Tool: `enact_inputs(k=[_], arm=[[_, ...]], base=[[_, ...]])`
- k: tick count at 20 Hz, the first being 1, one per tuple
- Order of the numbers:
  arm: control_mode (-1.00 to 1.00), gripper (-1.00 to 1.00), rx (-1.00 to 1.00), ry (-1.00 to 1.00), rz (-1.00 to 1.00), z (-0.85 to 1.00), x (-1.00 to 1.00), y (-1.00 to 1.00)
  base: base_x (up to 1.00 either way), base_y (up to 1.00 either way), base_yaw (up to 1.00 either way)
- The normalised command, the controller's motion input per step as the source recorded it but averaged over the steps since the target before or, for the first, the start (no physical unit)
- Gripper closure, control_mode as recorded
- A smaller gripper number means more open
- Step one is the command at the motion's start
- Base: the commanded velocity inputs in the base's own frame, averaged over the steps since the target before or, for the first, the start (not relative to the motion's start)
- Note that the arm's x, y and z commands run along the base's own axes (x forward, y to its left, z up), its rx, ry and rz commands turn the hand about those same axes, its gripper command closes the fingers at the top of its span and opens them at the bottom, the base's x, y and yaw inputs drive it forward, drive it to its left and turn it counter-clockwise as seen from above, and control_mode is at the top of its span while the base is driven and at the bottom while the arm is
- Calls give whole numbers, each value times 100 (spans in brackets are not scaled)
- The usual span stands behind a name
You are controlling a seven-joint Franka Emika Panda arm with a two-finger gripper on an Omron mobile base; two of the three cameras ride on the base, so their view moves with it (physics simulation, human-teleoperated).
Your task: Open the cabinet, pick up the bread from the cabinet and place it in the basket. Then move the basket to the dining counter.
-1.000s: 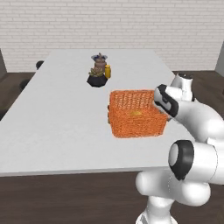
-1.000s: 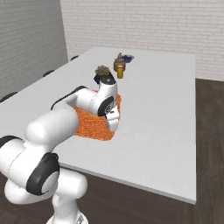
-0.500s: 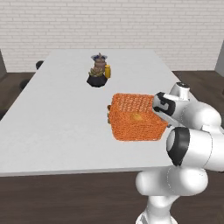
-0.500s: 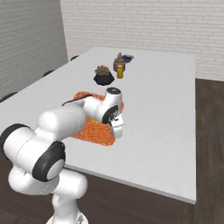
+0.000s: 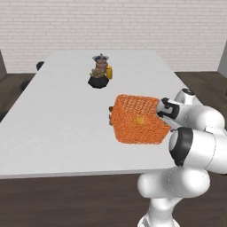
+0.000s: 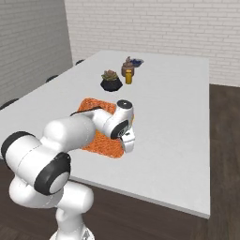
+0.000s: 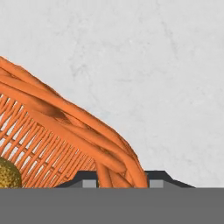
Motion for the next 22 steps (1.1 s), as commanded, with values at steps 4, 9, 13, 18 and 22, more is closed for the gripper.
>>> enact_inputs(k=[4,9,13,18,22], arm=[[-100,100,-2,-11,0,-4,-1,-44],[-100,100,0,-21,0,9,-7,-64],[-100,100,-1,-14,-1,3,-4,-62],[-100,100,-1,0,0,-20,0,-25],[-100,100,-3,9,0,-41,0,-4]], base=[[0,0,0],[0,0,0],[0,0,0],[0,0,0],[0,0,0]])
